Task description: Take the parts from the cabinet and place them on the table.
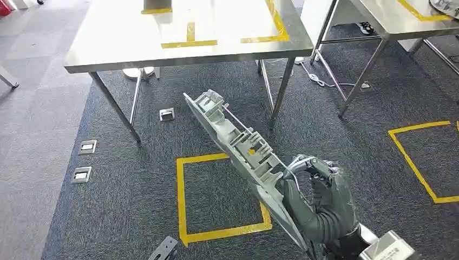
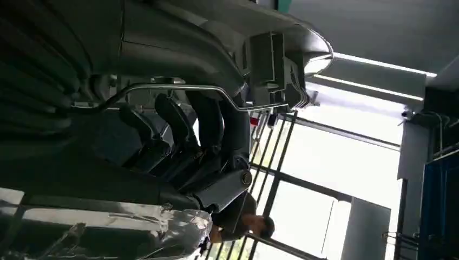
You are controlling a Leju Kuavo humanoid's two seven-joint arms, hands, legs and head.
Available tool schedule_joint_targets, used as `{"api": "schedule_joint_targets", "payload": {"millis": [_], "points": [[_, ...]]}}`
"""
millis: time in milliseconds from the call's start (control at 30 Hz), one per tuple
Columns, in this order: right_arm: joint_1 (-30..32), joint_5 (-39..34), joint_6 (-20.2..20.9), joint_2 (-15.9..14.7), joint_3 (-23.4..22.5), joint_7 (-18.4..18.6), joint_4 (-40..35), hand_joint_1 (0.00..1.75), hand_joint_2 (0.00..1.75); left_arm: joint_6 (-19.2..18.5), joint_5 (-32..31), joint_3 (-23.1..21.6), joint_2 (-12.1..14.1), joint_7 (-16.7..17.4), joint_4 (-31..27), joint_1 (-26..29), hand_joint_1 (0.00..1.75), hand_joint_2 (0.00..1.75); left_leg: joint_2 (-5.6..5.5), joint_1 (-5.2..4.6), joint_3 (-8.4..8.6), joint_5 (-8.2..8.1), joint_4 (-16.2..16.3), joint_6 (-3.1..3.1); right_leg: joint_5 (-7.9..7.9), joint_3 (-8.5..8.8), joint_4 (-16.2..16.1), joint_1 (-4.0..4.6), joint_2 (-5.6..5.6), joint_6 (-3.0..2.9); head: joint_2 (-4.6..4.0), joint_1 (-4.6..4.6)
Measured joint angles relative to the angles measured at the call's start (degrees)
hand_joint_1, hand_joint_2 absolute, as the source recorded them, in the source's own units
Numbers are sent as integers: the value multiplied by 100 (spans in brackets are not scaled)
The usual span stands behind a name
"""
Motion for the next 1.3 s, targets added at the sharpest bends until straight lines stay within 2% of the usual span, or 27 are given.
{"api": "schedule_joint_targets", "payload": {"millis": [67, 133, 167, 200, 267, 333, 367, 433, 467, 500, 533, 600, 633, 667, 700, 767, 800, 833, 933, 1000, 1033, 1100, 1133, 1167, 1200, 1267, 1300], "points": [[-3, 0, 0, 2, 2, 0, 0, 175, 175, 0, 0, 0, 4, 2, 0, -9, 0, 175, 1, 1, -393, -367, 871, -13, -40, 86, -19, -7, -10, -36, 2, -53], [0, -2, 0, 2, 4, -2, 9, 175, 175, 0, -2, 0, 11, 7, 0, 17, 0, 175, 2, 5, -786, -495, 1534, -51, -101, 153, -15, -8, -3, -37, 2, -61], [3, 0, 0, 2, 4, 0, 15, 175, 175, 0, -2, 0, 13, 9, 0, 23, 0, 175, 3, 12, -834, -367, 1522, -75, -136, 203, -13, -14, 6, -25, 2, -72], [9, -2, 0, 2, 4, 0, 17, 175, 175, 0, -7, 0, 13, 9, 0, 17, 0, 175, 7, 25, -765, -81, 1251, -97, -182, 270, -6, -25, 10, -5, 2, -77], [8, -2, 0, 2, 4, 0, 17, 175, 175, 0, -9, 0, 13, 9, 0, 7, 0, 175, 30, 57, -401, 610, 255, -125, -296, 416, 22, -47, 12, 47, 2, -83], [-11, -2, 0, 4, 4, -7, 15, 175, 175, 0, -9, 0, 9, 9, 0, 1, 0, 175, 24, 18, -262, 551, 18, -98, -362, 437, 55, -16, 28, 123, 2, -98], [-13, -4, -2, 7, 0, -15, 11, 175, 175, 0, -9, 0, 9, 15, 0, -15, 0, 175, 24, 19, -201, 418, -83, -25, -355, 390, 59, -16, 25, 153, 2, -101], [-6, -7, 0, 7, 2, -11, 13, 175, 175, 0, -9, 0, 9, 15, 0, 8, 0, 175, 10, 5, -231, 411, -72, 38, -349, 387, 24, -24, 17, 193, 2, -88], [-7, -7, 0, 7, 0, -11, 11, 175, 175, 0, -9, 2, 9, 15, 0, 8, 0, 175, 9, 50, -191, 411, -109, 87, -404, 379, 35, -28, 16, 245, 2, -92], [-10, -7, 0, 7, 0, -11, 11, 175, 175, 5, -11, 2, 15, 9, 0, -1, 0, 175, 6, 50, -176, 399, -113, 115, -456, 337, 176, -31, 7, 265, 2, -66], [-16, -7, 0, 7, -4, -11, 11, 175, 175, 9, -9, 4, 17, 9, 0, -14, 0, 175, 6, 50, -167, 377, -112, 155, -592, 142, 532, -31, 6, 274, 2, -20], [-13, -7, 0, 7, -2, -13, 11, 175, 175, 7, -15, 4, 17, 9, 0, -22, 0, 175, 9, 30, -141, 341, -111, 196, -921, -441, 1494, -31, 6, 287, 2, 2], [-12, -11, 0, 7, -2, -13, 13, 175, 175, 7, -15, 4, 17, 11, 0, -15, 0, 175, 8, 16, -116, 315, -111, 207, -969, -697, 1850, -29, 6, 284, 2, 6], [-8, -20, 2, 7, 0, -13, 17, 175, 175, 7, -15, 4, 15, 15, 0, -5, 0, 175, 7, 2, -77, 287, -111, 216, -851, -811, 1914, -25, 6, 265, 2, 8], [-7, -24, 4, 7, 2, -13, 17, 175, 175, 7, -17, 4, 15, 17, 0, -1, 0, 175, -5, -11, -27, 250, -111, 218, -611, -785, 1717, -15, 6, 232, 2, 8], [-9, -24, 7, 7, 2, -13, 17, 175, 175, 7, -15, 4, 17, 15, 0, -8, 0, 175, -28, -28, 85, 176, -113, 210, 57, -453, 760, 37, 9, 111, 2, 17], [-16, -24, 7, 7, 0, -13, 17, 175, 175, 7, -17, 4, 11, 15, 0, -3, 0, 175, -32, -14, 117, 137, -118, 198, 240, -294, 302, 95, 8, 26, 2, 22], [-17, -28, 9, 7, 0, -13, 17, 175, 175, 11, -15, 7, -2, 13, 0, -14, 0, 175, -40, -55, 103, 113, -113, 160, 169, -229, 267, 120, -1, -17, 2, -5], [-31, -33, 15, 7, -4, -17, 13, 175, 175, 0, -20, 4, -4, 22, 0, -4, 0, 175, -23, -3, 118, 84, -161, 67, 65, -181, 144, 148, 26, -45, 2, 35], [-27, -33, 15, 13, -2, -13, 15, 175, 175, 4, -22, 4, -9, 15, 0, -20, 0, 175, -6, -21, 136, 8, -123, 14, 75, -29, -43, 75, 13, -47, 2, 24], [-36, -33, 17, 15, -2, -13, 15, 175, 175, 5, -22, 4, -7, 15, 0, -30, 0, 175, 0, -19, 41, -141, 141, 12, 59, 43, -86, 65, 0, -74, 2, -5], [-37, -33, 17, 17, 0, -15, 17, 175, 175, 5, -22, 4, 9, 18, 0, -26, 0, 175, 0, -11, -400, -487, 1010, -1, 12, 106, -92, 61, -4, -89, 2, -18], [-35, -35, 15, 17, 2, -15, 20, 175, 175, 5, -22, 4, 11, 18, 0, -14, 0, 175, 0, -8, -616, -572, 1372, -20, -20, 139, -89, 59, -2, -87, 2, -22], [-31, -37, 17, 17, 4, -15, 20, 175, 175, 5, -22, 4, 15, 18, 0, 0, 0, 175, 1, -3, -741, -525, 1517, -42, -55, 181, -84, 53, 5, -78, 2, -22], [-22, -42, 17, 17, 6, -13, 22, 175, 175, 5, -22, 4, 17, 18, 0, 7, 0, 175, 2, 9, -741, -305, 1401, -78, -102, 237, -75, 41, 11, -59, 2, -22], [-19, -42, 15, 17, 7, -11, 22, 175, 175, 7, -22, 4, 24, 18, 0, 0, 0, 175, 15, 54, -461, 397, 537, -147, -221, 364, -18, 2, 17, -3, 2, -27], [-19, -44, 15, 17, 7, -13, 20, 175, 175, 7, -22, 4, 22, 18, 0, 2, 0, 175, 33, 79, -327, 600, 126, -181, -294, 418, 23, -9, 15, 35, 2, -31]]}}
